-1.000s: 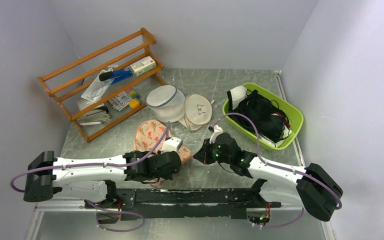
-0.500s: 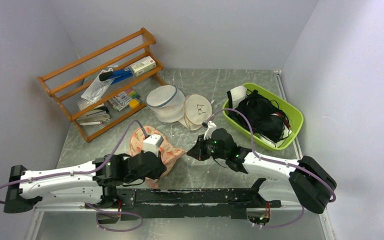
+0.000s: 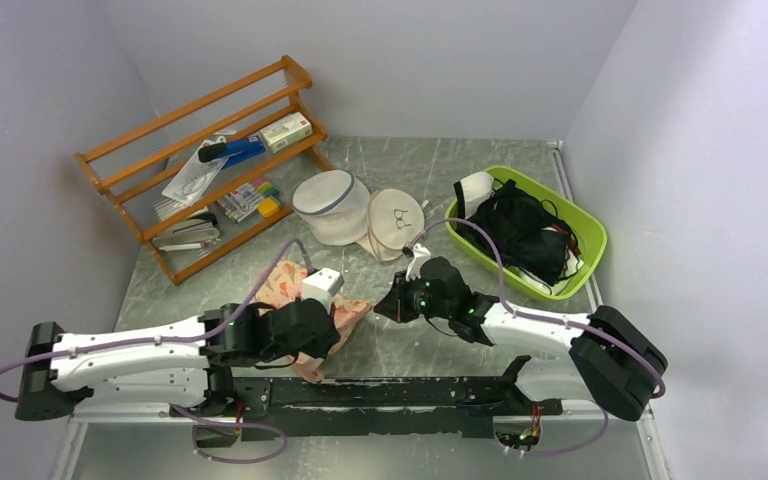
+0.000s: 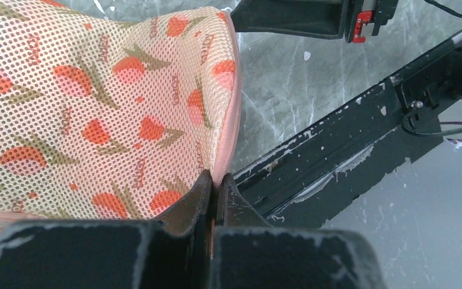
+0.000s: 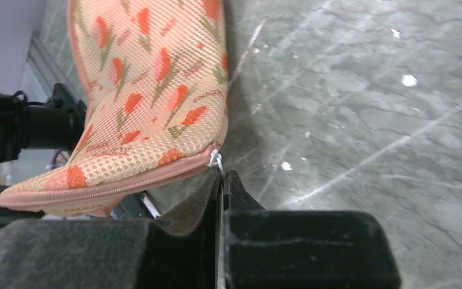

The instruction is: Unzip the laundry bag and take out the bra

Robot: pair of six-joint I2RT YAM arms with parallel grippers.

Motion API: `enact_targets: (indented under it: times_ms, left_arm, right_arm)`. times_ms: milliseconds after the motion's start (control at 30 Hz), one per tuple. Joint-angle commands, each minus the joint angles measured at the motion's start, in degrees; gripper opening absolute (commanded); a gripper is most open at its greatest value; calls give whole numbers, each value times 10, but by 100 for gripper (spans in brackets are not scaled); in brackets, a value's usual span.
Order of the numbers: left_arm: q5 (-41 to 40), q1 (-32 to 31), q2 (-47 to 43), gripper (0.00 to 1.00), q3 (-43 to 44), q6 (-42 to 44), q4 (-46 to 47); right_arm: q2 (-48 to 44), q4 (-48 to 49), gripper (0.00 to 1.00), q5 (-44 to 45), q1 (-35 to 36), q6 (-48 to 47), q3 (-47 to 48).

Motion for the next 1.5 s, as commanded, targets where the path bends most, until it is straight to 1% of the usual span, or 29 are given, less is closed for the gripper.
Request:
enact_targets:
  times_ms: [0,100,233,400,433,500,567,633,667,733,767,867,933,1033,1133,1200,1300,1367,1467]
  left_arm:
    - [-10,-1,63,7,45,-1,-1]
    - [-13,0,125,7,59,-6,23]
    - [2,0,205,7,78,15,77]
    - [19,5,290,7,109,35,97]
    - [23,5,306,10,115,39,97]
    - [31,6,323,22,127,45,96]
    - [35,7,328,40,132,49,96]
    - [41,7,321,55,133,53,100]
    - [43,8,314,60,132,55,102]
    - [56,18,292,67,127,56,110]
    - [78,28,276,70,120,59,120]
    - [122,74,216,77,95,67,148]
    - [135,113,180,78,91,76,136]
    - [137,184,138,80,106,104,82]
    - [135,267,108,82,138,145,33]
    - [127,308,91,83,158,170,7]
    - [109,358,73,85,186,198,-21]
    - [88,378,62,85,200,207,-36]
    - [46,387,27,85,207,207,-39]
  right_arm:
    - [-18,-90,2,110,-16,-19,-3]
    - [-50,-114,10,142,-16,-17,-11]
    - [-101,-153,16,175,-17,-14,-18]
    - [-148,-204,25,199,-19,-16,-21]
    - [-156,-210,28,202,-18,-19,-21]
    - [-170,-220,30,205,-18,-22,-22]
    - [-181,-229,32,207,-19,-26,-22]
    - [-189,-233,33,209,-19,-28,-21]
    - [-191,-232,34,207,-19,-30,-21]
    - [-195,-226,37,200,-18,-35,-20]
    - [-195,-223,38,195,-19,-38,-19]
    - [-188,-206,44,167,-18,-52,-16]
    - [-178,-192,48,140,-18,-69,-12]
    - [-155,-173,55,95,-16,-87,-1]
    - [-137,-171,58,90,13,-99,19]
    - [-124,-181,61,118,55,-110,43]
    - [-91,-210,64,192,136,-124,98]
    - [-57,-229,65,228,181,-129,133]
    - [-1,-259,66,298,246,-138,186]
